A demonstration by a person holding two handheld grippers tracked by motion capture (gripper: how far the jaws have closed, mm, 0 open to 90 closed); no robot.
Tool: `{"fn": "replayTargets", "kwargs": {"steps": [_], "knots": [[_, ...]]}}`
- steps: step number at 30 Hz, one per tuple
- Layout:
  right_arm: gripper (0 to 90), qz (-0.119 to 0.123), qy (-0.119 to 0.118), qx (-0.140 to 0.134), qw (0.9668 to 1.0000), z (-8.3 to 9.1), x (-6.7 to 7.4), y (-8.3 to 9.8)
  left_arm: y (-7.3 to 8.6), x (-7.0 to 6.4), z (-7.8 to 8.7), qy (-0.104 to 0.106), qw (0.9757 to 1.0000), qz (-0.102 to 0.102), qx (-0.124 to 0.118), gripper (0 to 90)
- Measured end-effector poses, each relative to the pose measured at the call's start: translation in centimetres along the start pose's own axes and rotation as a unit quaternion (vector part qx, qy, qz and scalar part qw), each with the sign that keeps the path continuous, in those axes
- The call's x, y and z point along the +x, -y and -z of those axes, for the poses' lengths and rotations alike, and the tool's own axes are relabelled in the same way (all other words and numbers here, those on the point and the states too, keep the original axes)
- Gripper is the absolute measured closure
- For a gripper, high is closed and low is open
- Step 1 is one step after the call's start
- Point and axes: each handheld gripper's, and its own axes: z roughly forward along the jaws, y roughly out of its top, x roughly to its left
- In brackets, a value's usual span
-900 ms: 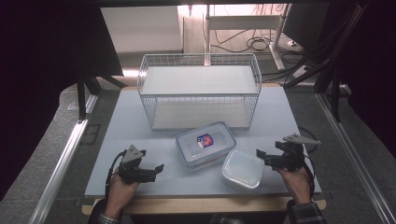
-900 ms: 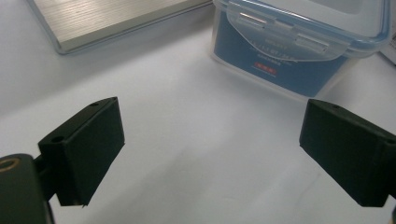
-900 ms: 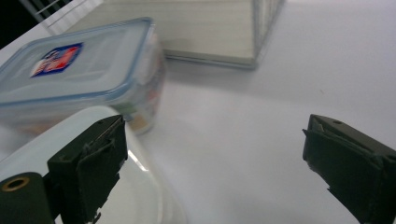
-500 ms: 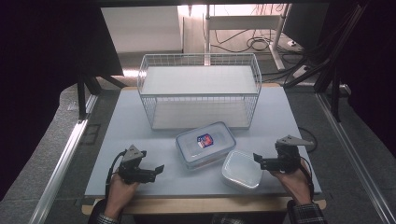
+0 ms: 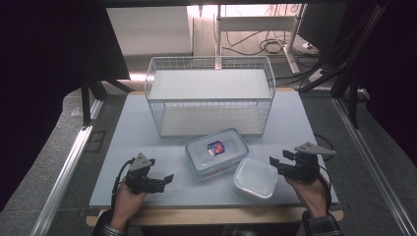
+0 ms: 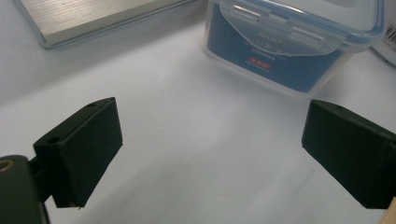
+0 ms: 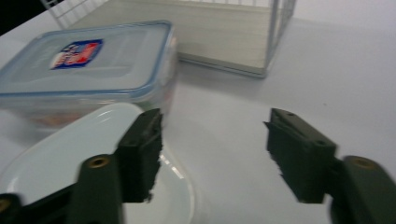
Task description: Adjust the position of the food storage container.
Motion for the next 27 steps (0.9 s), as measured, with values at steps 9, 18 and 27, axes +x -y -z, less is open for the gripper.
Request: {"fn": "replayTargets", "kwargs": {"steps": [9,18,27], "knots": [[81.0,0.073,-0.045,0.005,0.9963,0.6,3.3,-0.6,0.0,0.0,0.0,0.002,1.0,0.0,-0.001,5.0],[89.3,0.105,-0.1,0.031,0.9889,-0.4,6.2,-0.5,0.0,0.0,-0.1,0.002,1.0,-0.001,0.0,5.0],[89.3,0.114,-0.155,0.065,0.9791,-1.2,9.2,0.0,0.0,-0.1,-0.1,0.004,1.0,-0.002,0.004,5.2]]}}
